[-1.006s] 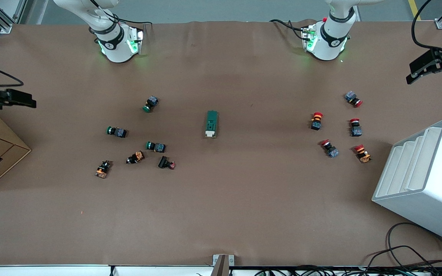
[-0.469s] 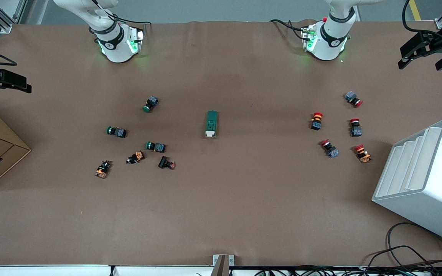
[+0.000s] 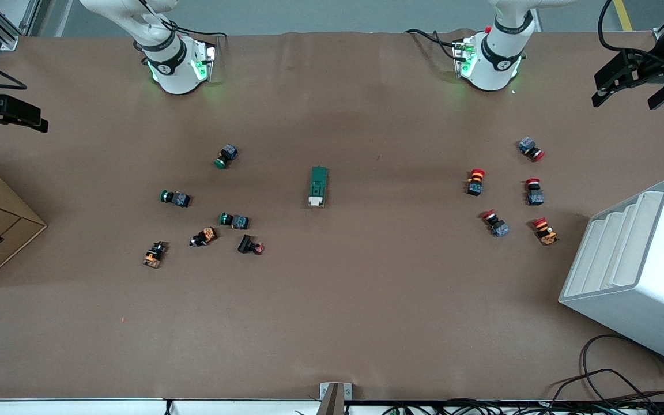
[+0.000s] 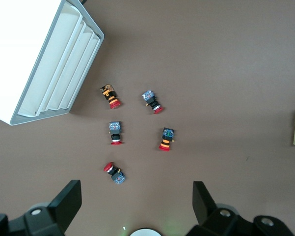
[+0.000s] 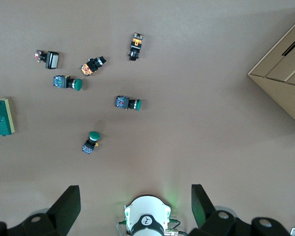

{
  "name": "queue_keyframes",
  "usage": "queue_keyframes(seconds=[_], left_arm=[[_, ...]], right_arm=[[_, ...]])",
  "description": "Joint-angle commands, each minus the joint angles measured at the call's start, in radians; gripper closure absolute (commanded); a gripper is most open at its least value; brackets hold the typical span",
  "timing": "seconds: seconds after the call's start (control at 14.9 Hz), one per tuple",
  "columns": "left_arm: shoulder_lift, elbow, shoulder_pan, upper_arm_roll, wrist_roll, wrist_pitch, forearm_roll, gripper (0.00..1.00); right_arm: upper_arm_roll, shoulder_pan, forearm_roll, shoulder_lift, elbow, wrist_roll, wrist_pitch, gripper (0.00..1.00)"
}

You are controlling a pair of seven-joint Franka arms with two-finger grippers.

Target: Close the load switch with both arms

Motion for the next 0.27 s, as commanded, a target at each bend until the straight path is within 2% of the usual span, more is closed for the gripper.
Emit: queue_keyframes(seconds=[0.0, 0.2], left_arm=[[-0.004, 0.01, -0.003, 0.003, 0.013, 0.008, -0.013, 0.0], [0.015, 0.045, -0.003, 0.003, 0.011, 0.001, -0.008, 0.0]], right_arm=[[-0.001, 0.022, -0.01, -0.075, -0.084, 0.02, 0.03, 0.0], [-0.023, 0.041, -0.008, -0.135, -0.166, 0.02, 0.084, 0.0]])
